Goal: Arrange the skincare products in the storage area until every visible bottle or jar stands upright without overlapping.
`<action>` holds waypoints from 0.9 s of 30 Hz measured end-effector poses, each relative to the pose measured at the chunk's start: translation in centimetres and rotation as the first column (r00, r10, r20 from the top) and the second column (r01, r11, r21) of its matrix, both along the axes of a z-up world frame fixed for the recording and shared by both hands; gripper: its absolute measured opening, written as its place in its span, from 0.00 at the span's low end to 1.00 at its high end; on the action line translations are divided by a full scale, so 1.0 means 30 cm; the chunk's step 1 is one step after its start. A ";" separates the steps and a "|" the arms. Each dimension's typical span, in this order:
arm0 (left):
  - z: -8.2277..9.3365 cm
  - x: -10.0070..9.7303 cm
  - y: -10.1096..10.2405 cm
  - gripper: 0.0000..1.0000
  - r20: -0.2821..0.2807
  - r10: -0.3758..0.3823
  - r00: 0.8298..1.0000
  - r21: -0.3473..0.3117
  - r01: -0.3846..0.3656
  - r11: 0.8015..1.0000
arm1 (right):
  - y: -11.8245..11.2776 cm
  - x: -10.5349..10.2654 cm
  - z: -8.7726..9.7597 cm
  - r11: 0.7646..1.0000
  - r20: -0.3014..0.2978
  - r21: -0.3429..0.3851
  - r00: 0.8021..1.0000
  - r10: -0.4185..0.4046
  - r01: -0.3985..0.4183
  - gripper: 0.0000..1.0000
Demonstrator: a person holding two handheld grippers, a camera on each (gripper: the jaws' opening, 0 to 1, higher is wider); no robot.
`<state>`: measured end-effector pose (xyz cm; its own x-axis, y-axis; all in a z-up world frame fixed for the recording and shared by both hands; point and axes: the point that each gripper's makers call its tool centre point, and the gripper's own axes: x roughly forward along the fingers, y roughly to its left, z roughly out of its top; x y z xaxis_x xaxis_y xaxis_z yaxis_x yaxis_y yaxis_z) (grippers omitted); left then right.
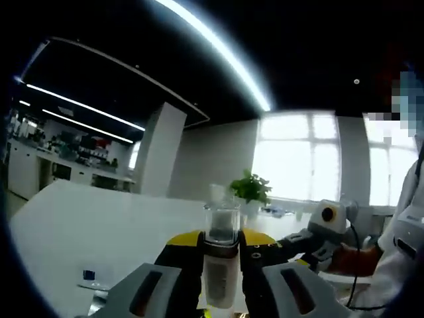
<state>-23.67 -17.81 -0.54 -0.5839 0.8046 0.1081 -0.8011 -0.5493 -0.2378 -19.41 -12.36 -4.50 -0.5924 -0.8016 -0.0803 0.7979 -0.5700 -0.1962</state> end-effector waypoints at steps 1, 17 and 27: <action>0.000 -0.005 0.007 0.20 -0.001 -0.002 1.000 -0.004 0.002 1.000 | 0.011 0.002 0.000 1.000 0.001 0.002 1.000 -0.005 0.005 0.24; -0.006 -0.061 0.137 0.20 0.014 -0.055 0.998 -0.003 0.055 0.998 | 0.141 0.072 0.049 0.999 -0.026 -0.018 0.999 0.026 -0.026 0.23; -0.020 -0.098 0.248 0.20 0.022 -0.085 0.996 -0.016 0.085 0.996 | 0.271 0.048 0.044 0.993 0.011 -0.056 0.995 -0.100 0.100 0.37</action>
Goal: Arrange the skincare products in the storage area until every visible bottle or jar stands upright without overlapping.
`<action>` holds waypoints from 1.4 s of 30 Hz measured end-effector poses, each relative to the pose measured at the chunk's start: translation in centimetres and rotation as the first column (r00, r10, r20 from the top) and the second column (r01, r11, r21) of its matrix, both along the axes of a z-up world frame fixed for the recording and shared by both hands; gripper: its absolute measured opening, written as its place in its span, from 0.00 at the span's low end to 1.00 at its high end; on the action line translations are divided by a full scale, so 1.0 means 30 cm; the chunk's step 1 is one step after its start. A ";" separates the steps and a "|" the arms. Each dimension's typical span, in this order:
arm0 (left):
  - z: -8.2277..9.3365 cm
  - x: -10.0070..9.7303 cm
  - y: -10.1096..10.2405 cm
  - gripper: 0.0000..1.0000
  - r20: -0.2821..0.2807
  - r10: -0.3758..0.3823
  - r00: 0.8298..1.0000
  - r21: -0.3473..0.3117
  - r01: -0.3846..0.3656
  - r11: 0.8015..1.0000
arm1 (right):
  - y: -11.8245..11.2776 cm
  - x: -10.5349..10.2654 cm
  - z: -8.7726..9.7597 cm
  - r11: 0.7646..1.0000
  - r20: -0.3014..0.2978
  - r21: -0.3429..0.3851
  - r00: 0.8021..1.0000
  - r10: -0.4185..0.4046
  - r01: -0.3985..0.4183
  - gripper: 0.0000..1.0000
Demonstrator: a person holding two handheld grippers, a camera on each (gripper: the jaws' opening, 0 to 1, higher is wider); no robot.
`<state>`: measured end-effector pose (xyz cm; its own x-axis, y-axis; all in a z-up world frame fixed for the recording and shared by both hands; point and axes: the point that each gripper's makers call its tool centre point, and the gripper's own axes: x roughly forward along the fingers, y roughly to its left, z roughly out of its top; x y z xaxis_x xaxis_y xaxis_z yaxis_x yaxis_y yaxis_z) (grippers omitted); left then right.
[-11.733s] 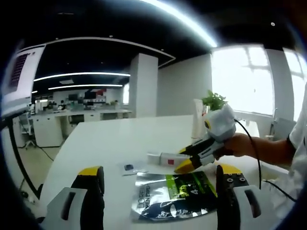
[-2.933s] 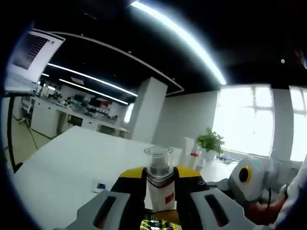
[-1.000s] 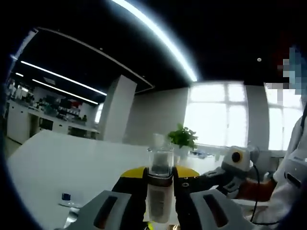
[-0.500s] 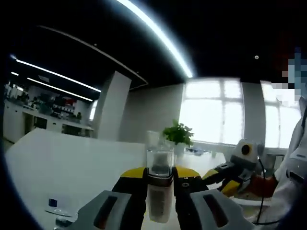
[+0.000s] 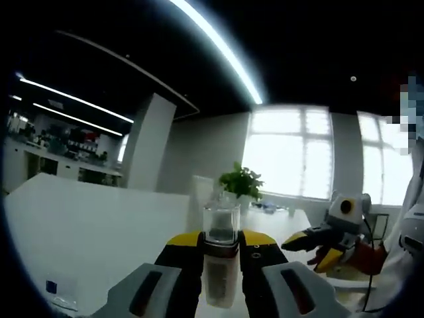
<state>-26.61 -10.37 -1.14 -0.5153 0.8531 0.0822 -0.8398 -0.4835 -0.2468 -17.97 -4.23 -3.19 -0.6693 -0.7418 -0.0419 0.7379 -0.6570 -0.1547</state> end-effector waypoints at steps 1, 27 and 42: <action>0.000 -0.004 0.011 0.20 0.001 -0.004 1.000 0.001 0.004 1.000 | 0.013 -0.003 0.001 1.000 0.003 -0.007 1.000 -0.012 0.012 0.39; -0.055 -0.101 0.236 0.20 -0.005 -0.112 0.994 -0.060 0.112 0.992 | 0.245 -0.024 -0.085 0.969 0.087 -0.077 0.970 -0.227 0.233 0.76; -0.091 -0.155 0.301 0.20 -0.001 -0.144 0.990 -0.064 0.143 0.988 | 0.304 0.011 -0.122 0.958 0.110 -0.076 0.957 -0.269 0.278 0.98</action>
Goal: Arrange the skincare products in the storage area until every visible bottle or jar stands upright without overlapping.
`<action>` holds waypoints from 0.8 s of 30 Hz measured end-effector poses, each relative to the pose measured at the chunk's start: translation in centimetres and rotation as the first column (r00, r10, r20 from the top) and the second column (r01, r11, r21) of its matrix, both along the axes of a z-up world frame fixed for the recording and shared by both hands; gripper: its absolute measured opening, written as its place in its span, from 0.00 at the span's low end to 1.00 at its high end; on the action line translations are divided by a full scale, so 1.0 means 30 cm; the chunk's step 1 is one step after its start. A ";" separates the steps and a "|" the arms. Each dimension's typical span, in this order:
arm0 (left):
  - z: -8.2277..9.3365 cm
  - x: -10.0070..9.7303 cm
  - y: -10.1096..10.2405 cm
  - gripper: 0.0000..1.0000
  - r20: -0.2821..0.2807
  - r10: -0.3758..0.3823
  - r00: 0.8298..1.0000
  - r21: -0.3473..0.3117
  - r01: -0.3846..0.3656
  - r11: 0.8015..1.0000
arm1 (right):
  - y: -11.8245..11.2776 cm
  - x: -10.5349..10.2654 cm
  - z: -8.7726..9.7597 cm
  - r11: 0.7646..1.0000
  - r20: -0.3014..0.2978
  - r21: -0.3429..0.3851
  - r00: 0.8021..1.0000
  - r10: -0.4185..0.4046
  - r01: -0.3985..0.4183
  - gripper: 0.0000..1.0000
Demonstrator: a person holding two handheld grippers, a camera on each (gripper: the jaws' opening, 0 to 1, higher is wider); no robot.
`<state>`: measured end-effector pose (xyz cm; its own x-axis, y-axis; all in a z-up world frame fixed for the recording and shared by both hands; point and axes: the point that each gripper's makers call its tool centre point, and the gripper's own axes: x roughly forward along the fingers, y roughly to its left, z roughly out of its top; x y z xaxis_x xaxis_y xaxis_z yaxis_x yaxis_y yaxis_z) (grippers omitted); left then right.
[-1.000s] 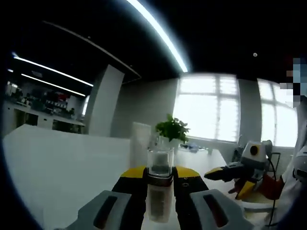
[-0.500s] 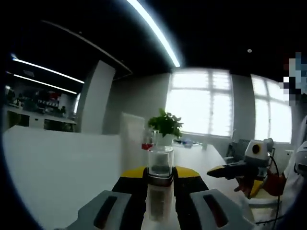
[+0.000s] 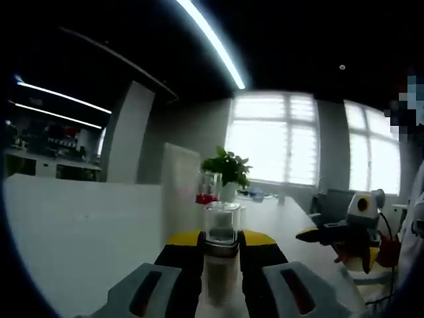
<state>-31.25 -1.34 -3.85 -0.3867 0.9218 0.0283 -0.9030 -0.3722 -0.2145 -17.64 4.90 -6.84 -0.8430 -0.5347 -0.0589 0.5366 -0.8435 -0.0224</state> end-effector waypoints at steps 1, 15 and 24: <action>-0.003 -0.003 0.003 0.20 0.002 -0.005 1.000 0.003 0.005 1.000 | 0.002 0.001 -0.002 1.000 0.004 -0.004 1.000 -0.001 0.001 1.00; -0.016 -0.030 0.047 0.20 -0.052 -0.066 0.996 -0.040 0.064 0.997 | 0.032 0.017 -0.016 1.000 0.012 0.002 1.000 -0.027 0.027 1.00; -0.052 -0.038 0.057 0.20 -0.041 -0.091 0.995 -0.050 0.089 0.995 | 0.038 0.025 -0.019 0.999 0.014 -0.008 0.999 -0.031 0.031 1.00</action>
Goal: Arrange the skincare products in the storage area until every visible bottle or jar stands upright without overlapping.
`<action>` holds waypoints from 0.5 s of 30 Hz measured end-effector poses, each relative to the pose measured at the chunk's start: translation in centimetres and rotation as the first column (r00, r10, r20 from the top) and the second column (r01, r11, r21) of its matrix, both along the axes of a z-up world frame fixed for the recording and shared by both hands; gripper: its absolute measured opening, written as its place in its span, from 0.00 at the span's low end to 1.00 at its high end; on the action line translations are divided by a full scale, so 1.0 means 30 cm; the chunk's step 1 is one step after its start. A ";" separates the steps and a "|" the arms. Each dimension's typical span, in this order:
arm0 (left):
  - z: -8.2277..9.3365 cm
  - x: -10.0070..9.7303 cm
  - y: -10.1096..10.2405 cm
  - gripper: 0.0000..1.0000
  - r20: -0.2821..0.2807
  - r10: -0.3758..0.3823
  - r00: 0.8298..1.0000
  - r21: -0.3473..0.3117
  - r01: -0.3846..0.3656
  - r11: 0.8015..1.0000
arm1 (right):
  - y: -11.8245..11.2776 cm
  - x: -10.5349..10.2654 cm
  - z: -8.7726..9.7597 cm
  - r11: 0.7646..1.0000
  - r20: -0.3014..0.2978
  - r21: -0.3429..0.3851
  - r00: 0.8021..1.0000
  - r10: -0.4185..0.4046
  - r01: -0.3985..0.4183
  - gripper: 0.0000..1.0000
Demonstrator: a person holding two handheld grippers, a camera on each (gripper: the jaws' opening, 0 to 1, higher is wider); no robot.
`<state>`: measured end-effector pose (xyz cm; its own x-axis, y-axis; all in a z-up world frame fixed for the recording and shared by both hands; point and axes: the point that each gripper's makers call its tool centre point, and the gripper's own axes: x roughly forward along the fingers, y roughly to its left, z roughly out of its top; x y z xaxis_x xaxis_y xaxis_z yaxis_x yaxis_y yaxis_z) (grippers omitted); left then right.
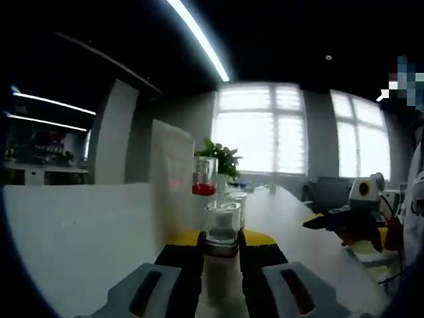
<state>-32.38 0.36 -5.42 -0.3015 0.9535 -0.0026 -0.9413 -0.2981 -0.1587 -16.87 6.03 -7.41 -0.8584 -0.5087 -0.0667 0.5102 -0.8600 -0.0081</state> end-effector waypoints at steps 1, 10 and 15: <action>0.002 0.001 0.002 0.20 -0.007 0.000 1.000 0.001 0.000 1.000 | 0.001 0.000 0.000 1.000 -0.002 0.001 1.000 -0.001 0.001 1.00; -0.001 0.000 0.008 0.20 -0.063 -0.017 0.998 -0.022 0.016 1.000 | 0.006 0.004 -0.010 1.000 0.010 -0.009 1.000 0.000 0.000 1.00; -0.001 -0.007 -0.005 0.20 -0.064 -0.005 0.998 -0.021 0.004 1.000 | 0.006 0.006 -0.014 1.000 0.014 -0.008 1.000 0.003 -0.003 1.00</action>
